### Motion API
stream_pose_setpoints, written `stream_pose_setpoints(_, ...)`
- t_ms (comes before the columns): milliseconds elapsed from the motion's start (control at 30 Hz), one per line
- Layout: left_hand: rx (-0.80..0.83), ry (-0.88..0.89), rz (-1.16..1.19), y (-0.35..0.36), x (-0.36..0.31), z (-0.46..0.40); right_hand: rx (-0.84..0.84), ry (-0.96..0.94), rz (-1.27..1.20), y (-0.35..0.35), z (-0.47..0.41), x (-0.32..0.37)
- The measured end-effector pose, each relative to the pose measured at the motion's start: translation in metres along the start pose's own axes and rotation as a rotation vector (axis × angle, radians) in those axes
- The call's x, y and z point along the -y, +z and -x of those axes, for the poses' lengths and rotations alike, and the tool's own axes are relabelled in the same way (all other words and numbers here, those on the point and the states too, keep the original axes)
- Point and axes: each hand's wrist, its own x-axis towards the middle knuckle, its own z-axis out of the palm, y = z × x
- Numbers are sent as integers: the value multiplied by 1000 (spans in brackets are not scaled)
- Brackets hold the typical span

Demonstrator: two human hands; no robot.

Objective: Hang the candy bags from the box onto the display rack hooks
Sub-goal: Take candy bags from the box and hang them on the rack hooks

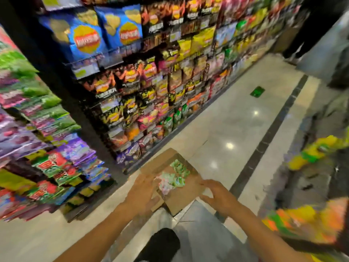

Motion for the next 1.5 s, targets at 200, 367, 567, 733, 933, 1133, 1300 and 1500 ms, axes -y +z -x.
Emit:
stream_pose_setpoints(200,134,-88,123,17,21,-105,109,145,123,-49,-65,-28)
stream_pose_setpoints(367,203,-257,260,-4,46,-155,246,173,207,-88,-136,-40)
stream_pose_setpoints(567,187,-432,303,35,100,-189,369,166,210,-102,-243,-48)
stream_pose_setpoints(733,196,-579,460,111,111,-218,529,216,206,-56,-352,-86)
stream_pose_setpoints(933,139,-694,580,242,107,-278,680,274,214,47,-475,-165)
stream_pose_setpoints(1133,112,-780,699,385,112,-359,690,271,185,167,-592,-259)
stream_pose_setpoints(1300,134,-722,742,489,120,-419,650,370,172,267,-643,-342)
stream_pose_setpoints(1500,141,-587,674,571,140,-475,243,86,166,334,-700,-387)
